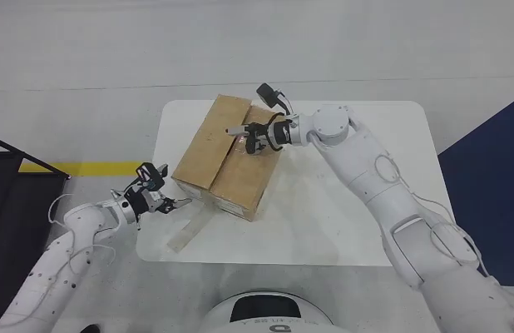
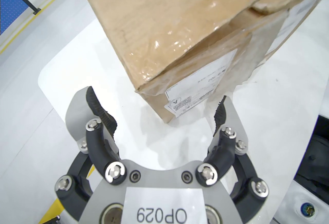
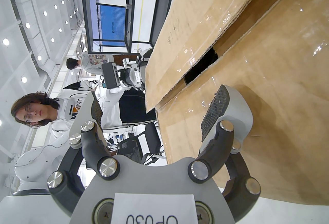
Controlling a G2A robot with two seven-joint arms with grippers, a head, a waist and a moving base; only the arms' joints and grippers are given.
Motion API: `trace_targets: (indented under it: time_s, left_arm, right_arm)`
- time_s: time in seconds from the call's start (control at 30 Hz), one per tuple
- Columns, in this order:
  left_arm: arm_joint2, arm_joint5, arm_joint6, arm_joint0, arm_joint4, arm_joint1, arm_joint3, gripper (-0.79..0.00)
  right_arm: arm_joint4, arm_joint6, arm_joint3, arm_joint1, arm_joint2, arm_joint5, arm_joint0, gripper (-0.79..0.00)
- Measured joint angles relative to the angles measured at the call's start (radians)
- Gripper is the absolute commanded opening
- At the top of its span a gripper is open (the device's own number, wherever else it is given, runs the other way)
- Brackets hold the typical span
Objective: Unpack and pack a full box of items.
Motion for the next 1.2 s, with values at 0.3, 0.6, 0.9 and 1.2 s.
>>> trace_targets:
  time_s: [0.3, 0.6, 0.9, 1.2]
  left_arm:
    - [0.123, 0.097, 0.060, -0.077, 0.138, -0.032, 0.038, 0.000]
    - [0.117, 0.126, 0.322, -0.057, 0.173, -0.034, 0.050, 0.000]
    - [0.082, 0.337, 0.363, 0.031, 0.474, -0.012, -0.028, 0.000]
    - [0.045, 0.289, 0.610, 0.124, 0.428, 0.001, -0.129, 0.000]
  right_arm:
    - [0.001, 0.001, 0.004, 0.001, 0.011, -0.004, -0.002, 0.000]
    - [0.006, 0.005, 0.013, 0.002, 0.021, -0.015, -0.008, 0.000]
    - [-0.004, 0.010, 0.004, 0.006, 0.031, -0.019, -0.012, 0.000]
    - [-0.012, 0.005, -0.019, 0.014, 0.049, -0.021, -0.029, 0.000]
